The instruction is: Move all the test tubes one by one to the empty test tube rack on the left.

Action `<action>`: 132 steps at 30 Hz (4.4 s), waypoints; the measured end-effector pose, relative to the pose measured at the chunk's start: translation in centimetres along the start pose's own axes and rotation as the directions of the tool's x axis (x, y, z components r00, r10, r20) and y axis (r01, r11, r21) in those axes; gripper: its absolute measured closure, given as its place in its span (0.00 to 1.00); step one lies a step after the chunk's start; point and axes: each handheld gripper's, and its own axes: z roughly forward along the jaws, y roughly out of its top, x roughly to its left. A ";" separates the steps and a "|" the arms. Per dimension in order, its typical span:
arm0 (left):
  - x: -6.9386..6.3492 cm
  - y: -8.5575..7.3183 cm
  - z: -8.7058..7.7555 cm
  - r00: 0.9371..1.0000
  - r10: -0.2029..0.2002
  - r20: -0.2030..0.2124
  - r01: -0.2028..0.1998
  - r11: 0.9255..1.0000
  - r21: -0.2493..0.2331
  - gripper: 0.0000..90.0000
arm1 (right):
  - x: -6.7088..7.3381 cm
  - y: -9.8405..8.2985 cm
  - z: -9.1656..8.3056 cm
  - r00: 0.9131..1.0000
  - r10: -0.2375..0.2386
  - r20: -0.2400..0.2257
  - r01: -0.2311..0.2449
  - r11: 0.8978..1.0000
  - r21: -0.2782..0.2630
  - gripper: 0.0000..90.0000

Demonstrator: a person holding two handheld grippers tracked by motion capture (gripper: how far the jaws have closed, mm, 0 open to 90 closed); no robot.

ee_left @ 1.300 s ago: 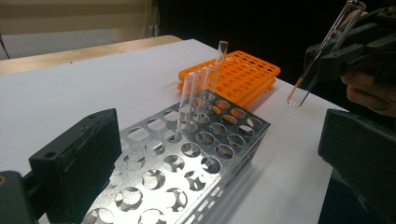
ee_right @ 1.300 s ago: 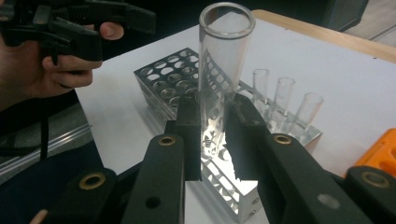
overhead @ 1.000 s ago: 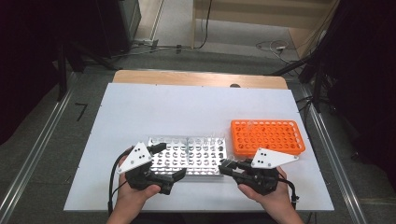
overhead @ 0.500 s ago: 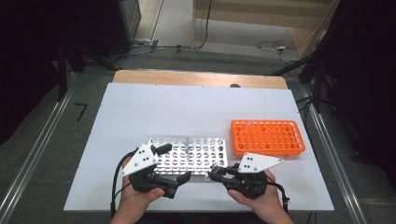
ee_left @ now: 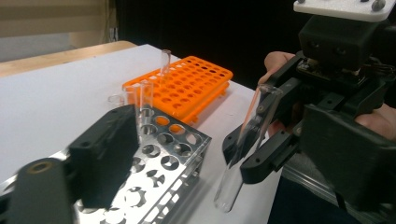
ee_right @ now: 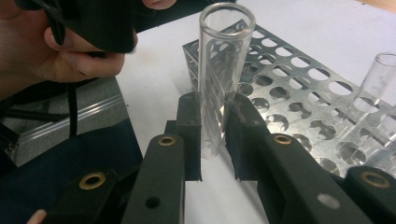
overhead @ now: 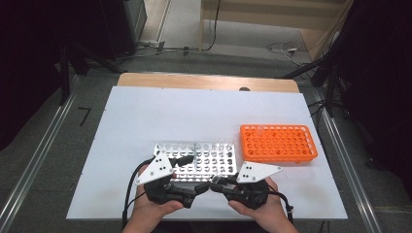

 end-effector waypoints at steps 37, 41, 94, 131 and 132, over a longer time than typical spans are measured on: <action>-1.2 -0.2 1.7 0.998 0.053 0.038 -0.055 0.997 0.048 0.84 | 0.6 0.2 0.9 1.000 -0.011 -0.014 0.011 0.999 0.033 0.81; -1.2 -0.2 1.8 0.998 0.057 0.025 -0.059 0.997 0.050 0.84 | 0.5 0.1 0.8 1.000 -0.023 -0.018 0.023 0.999 0.035 0.74; 3.4 3.1 1.8 0.995 0.021 -0.094 -0.025 0.999 -0.039 0.84 | -8.3 -7.5 -11.3 0.949 0.171 0.265 -0.155 0.985 -0.077 0.00; 8.1 2.7 7.3 0.980 -0.013 -0.200 0.010 1.000 -0.013 0.84 | -10.0 -8.6 -12.3 0.927 0.217 0.306 -0.195 0.975 -0.102 0.00; 8.1 2.6 7.5 0.979 -0.010 -0.204 0.008 1.000 -0.009 0.84 | -10.0 -8.6 -12.3 0.927 0.219 0.305 -0.196 0.975 -0.103 0.00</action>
